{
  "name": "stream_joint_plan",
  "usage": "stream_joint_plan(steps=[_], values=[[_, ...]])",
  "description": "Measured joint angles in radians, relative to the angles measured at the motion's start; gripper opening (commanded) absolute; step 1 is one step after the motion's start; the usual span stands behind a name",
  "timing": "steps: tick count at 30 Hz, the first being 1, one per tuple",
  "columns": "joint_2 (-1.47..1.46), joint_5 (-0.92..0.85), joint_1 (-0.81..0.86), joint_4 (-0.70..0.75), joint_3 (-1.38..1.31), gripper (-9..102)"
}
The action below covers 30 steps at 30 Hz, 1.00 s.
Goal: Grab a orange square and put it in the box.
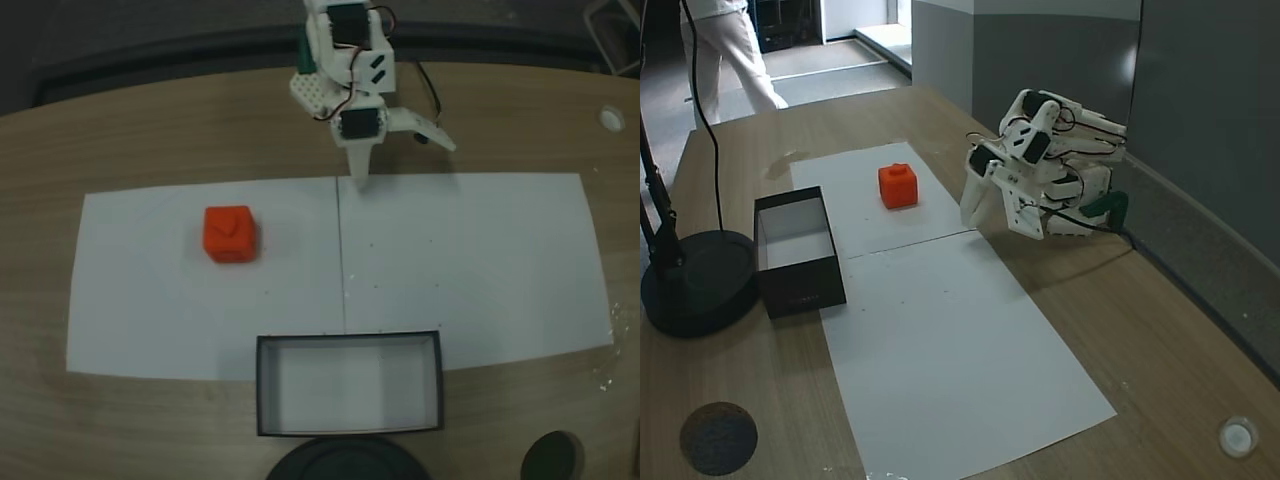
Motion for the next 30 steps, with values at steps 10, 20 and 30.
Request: stream_joint_plan(steps=[10, 20, 30], values=[[0.000, 0.000, 0.000, 0.000, 0.000, 0], [0.000, -0.005, 0.163, -0.155, -0.020, 13], [-0.166, -0.057, 0.578, -0.201, -0.322, 37]])
